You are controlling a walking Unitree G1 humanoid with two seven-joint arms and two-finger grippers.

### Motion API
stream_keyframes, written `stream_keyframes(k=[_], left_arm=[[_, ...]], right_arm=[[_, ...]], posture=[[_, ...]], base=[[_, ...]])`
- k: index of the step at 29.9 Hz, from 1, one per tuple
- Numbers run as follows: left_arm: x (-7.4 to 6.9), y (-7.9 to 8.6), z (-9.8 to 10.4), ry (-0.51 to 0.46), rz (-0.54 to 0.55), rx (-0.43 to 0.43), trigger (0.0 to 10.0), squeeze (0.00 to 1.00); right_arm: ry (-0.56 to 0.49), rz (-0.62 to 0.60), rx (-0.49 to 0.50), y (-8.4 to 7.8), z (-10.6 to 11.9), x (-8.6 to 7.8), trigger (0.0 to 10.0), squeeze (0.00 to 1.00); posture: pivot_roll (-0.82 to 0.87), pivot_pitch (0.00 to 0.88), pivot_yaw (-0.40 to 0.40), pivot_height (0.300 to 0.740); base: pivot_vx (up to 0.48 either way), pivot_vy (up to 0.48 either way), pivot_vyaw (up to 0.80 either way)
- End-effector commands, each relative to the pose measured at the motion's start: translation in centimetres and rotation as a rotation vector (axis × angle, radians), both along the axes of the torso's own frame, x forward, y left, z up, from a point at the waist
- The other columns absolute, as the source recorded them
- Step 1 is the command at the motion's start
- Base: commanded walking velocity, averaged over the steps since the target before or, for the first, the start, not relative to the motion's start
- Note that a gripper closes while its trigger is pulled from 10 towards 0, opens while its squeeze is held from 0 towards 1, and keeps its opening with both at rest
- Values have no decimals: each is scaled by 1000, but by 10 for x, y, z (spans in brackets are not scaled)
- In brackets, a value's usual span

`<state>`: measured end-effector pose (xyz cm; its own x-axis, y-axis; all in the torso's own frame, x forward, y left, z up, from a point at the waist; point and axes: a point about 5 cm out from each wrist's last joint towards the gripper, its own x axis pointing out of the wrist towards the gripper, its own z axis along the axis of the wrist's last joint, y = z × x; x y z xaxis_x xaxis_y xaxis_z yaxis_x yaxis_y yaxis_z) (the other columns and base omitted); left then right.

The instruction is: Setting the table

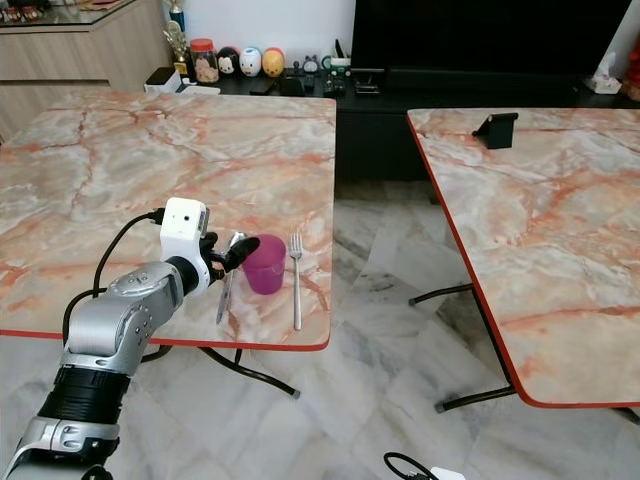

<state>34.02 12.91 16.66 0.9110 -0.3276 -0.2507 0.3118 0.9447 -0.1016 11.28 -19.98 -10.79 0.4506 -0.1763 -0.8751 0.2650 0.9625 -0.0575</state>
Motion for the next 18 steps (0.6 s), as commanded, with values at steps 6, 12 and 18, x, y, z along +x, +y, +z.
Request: stream_keyframes(k=[6, 12, 18], left_arm=[[6, -4, 9, 14, 10, -22, 10000, 0], [10, -12, 14, 22, -11, 3, 10000, 0], [11, -12, 16, 22, -26, 31, 10000, 0]], right_arm=[[2, -2, 3, 0, 0, 1, 10000, 0], [1, -2, 6, 0, 0, 1, 10000, 0], [1, -1, 7, 1, 0, 2, 10000, 0]], posture=[[119, 0, -26, 711], [112, 0, -23, 711], [114, 0, -22, 711]], base=[[0, 0, 0], [0, 0, 0], [0, 0, 0]])
